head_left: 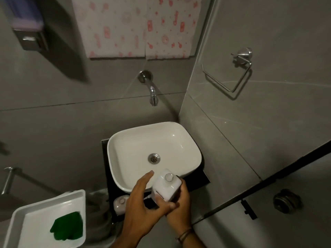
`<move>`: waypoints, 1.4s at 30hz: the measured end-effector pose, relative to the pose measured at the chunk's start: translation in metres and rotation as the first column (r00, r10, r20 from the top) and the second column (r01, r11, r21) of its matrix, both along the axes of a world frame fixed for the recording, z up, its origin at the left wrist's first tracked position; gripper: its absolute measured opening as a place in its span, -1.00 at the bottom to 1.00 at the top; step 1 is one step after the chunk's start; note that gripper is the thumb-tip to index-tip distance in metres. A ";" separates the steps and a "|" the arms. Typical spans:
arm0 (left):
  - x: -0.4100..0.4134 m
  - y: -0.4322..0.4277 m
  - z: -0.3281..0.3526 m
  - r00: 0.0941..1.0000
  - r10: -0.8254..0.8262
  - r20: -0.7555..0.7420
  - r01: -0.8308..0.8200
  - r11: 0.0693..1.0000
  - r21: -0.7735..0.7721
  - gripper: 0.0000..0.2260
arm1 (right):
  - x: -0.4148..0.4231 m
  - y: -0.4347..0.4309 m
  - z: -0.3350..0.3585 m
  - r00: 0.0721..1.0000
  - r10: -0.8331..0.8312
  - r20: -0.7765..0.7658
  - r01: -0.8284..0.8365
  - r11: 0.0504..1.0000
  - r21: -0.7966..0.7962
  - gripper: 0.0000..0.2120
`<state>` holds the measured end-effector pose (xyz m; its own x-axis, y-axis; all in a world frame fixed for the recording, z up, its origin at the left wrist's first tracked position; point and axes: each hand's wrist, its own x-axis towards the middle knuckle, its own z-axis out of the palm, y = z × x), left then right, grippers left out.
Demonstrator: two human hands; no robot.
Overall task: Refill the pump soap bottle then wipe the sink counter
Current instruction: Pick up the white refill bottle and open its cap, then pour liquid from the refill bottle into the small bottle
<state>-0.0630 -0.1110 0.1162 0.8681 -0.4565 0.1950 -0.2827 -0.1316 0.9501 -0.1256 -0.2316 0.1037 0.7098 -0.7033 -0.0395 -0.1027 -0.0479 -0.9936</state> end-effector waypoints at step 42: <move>0.115 0.126 0.102 0.943 0.287 0.167 -0.278 0.957 -0.080 -0.36 | 0.124 0.037 0.209 0.943 0.305 -0.134 -0.261 0.425 -0.867 -0.28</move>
<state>0.0517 0.0149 0.2186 0.9097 -0.1819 0.3732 -0.4039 -0.1797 0.8970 -0.0013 -0.1944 0.3129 0.8608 -0.1166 0.4954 0.1213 -0.8984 -0.4221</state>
